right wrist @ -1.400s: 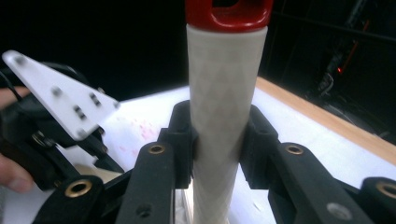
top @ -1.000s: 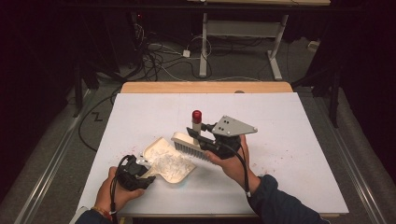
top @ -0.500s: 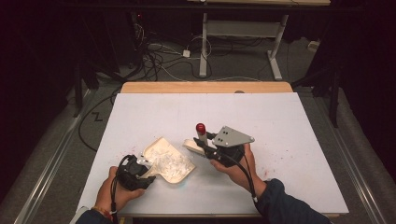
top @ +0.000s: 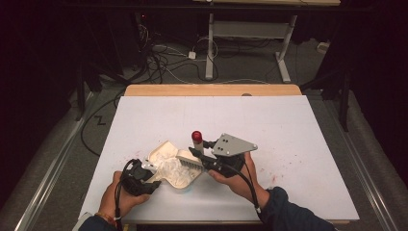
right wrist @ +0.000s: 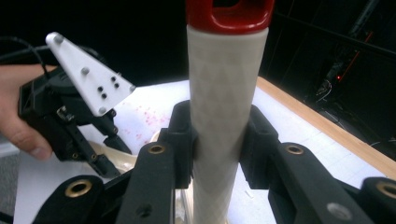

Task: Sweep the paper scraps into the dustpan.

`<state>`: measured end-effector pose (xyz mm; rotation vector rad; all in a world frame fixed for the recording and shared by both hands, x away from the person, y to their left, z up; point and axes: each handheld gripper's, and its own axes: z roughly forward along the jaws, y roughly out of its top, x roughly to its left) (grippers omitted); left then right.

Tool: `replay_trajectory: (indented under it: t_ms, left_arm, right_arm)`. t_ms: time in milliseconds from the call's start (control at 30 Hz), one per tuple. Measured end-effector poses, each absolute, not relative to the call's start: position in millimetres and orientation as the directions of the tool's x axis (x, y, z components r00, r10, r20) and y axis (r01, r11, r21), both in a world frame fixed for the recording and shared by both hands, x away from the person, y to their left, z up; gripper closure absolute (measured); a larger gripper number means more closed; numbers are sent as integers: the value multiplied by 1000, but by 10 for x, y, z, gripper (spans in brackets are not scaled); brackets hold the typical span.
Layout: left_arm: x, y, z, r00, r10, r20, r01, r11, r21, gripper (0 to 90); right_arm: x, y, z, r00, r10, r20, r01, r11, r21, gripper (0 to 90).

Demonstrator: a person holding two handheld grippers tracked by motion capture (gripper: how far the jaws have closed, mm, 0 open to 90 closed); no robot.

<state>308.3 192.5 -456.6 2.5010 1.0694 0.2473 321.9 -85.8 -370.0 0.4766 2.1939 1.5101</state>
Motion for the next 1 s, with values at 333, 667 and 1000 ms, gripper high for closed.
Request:
replay_trajectory:
  t_ms: [333,667,1000]
  left_arm:
    - [3094,1920,-4572,690,724,3,652,-623,432,631]
    - [3107,1929,-4566,692,722,-3,653,-624,430,631]
    - [3122,1929,-4570,695,719,-6,653,-627,424,631]
  right_arm:
    - [3385,-1126,-3602,-804,580,-131,62,301,952,702]
    - [3750,-1323,-3622,-703,694,-155,70,285,956,702]
    - [4001,-990,-3816,-674,718,-172,88,310,947,702]
